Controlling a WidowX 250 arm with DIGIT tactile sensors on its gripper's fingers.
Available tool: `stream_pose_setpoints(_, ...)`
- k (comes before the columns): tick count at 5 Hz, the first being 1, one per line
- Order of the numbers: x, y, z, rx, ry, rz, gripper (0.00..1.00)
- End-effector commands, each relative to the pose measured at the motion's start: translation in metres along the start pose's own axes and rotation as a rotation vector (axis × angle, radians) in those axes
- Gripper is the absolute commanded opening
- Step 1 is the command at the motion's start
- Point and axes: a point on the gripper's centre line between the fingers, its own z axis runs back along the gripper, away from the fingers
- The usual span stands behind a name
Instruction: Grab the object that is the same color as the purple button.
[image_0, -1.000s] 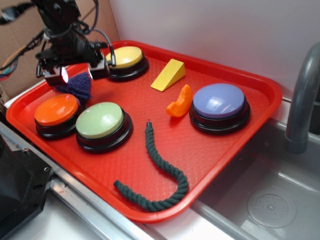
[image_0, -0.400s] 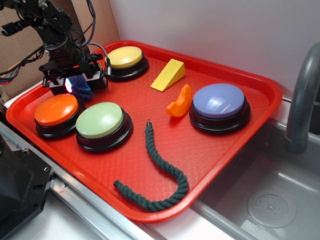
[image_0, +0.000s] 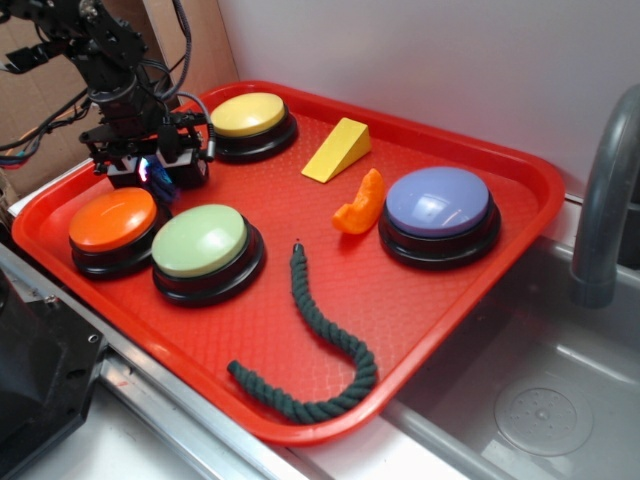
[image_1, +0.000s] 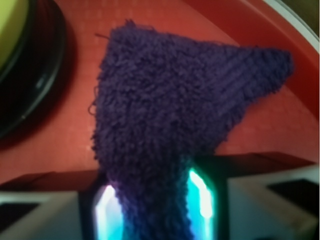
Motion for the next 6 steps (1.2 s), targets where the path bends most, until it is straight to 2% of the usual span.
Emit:
stream_pose_setpoints(1, 0.022, -0.029, 0.075, 0.005, -0.007, -0.073, 0.0)
stream_pose_setpoints(2, 0.023, -0.055, 0.105, -0.008, 0.033, -0.164, 0.0)
stream_pose_setpoints(3, 0.009, -0.091, 0.151, -0.118, 0.105, -0.313, 0.0)
stream_pose_setpoints(4, -0.005, -0.105, 0.176, -0.138, 0.082, -0.409, 0.0)
stream_pose_setpoints(5, -0.009, -0.106, 0.18, -0.169, 0.058, -0.455, 0.0)
stream_pose_setpoints(6, 0.004, -0.103, 0.175, -0.151, 0.027, -0.428, 0.0)
